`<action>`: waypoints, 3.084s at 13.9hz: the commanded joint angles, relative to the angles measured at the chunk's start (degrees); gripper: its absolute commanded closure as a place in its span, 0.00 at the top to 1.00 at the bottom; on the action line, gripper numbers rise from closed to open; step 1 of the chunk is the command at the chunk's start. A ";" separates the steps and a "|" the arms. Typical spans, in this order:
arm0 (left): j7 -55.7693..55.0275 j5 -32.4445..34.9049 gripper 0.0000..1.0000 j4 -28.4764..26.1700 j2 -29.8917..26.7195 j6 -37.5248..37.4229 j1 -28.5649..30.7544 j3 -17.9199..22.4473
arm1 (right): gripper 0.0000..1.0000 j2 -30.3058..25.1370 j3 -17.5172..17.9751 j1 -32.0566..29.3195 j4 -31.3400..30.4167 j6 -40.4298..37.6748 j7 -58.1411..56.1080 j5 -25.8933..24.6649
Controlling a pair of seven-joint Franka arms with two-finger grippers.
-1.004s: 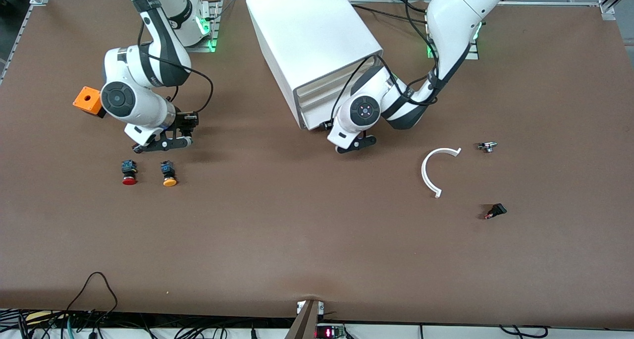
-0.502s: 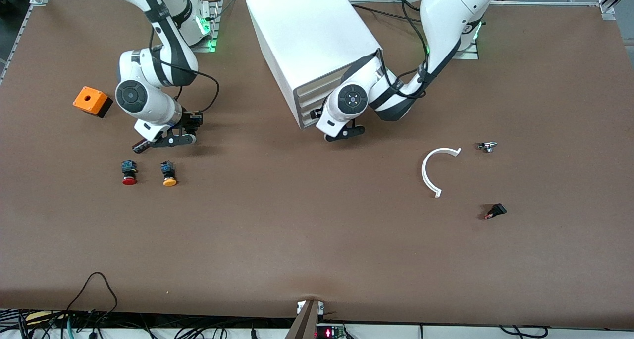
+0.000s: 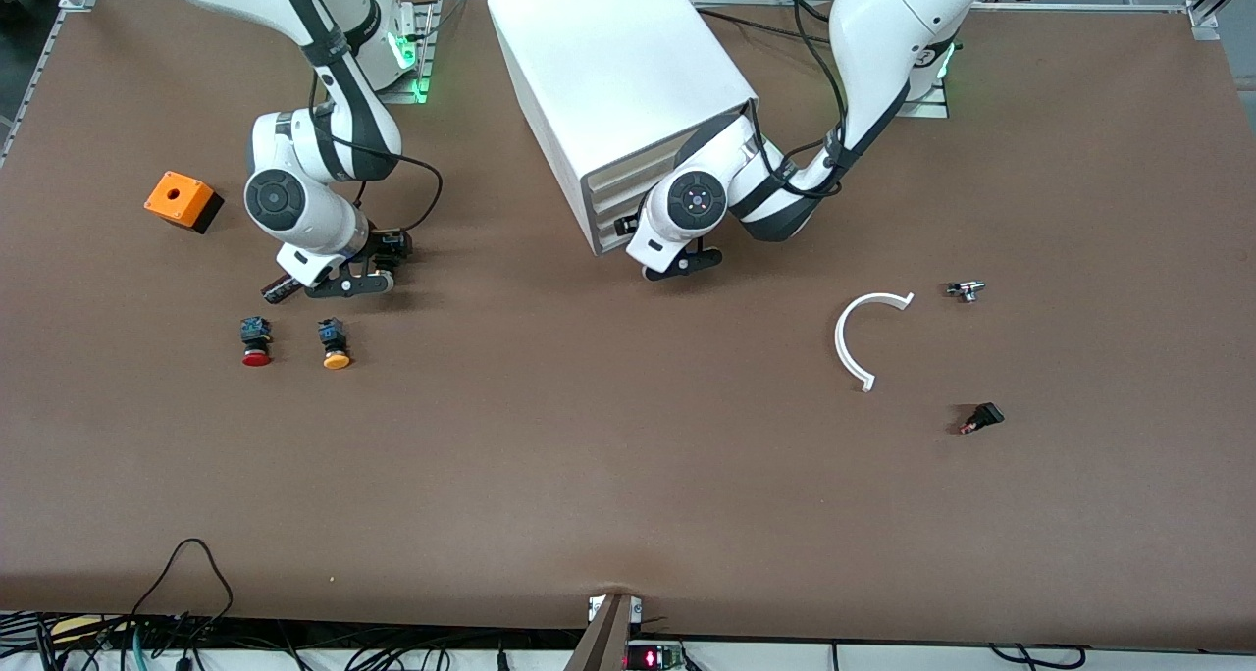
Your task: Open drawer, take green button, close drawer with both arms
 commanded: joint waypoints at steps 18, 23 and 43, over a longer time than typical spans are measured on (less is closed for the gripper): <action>42.65 5.02 1.00 0.53 -30.47 -23.38 16.77 19.05 | 0.99 -16.56 6.02 -13.88 36.72 -44.45 -23.76 -2.23; 53.46 5.02 1.00 -0.81 -36.11 -26.63 15.89 27.75 | 0.99 -16.56 12.20 -21.03 37.59 -44.01 -26.06 -3.56; 59.19 5.80 1.00 0.60 -42.71 -27.77 15.89 33.66 | 0.99 -13.58 11.15 -22.88 41.64 -44.44 -25.09 -3.47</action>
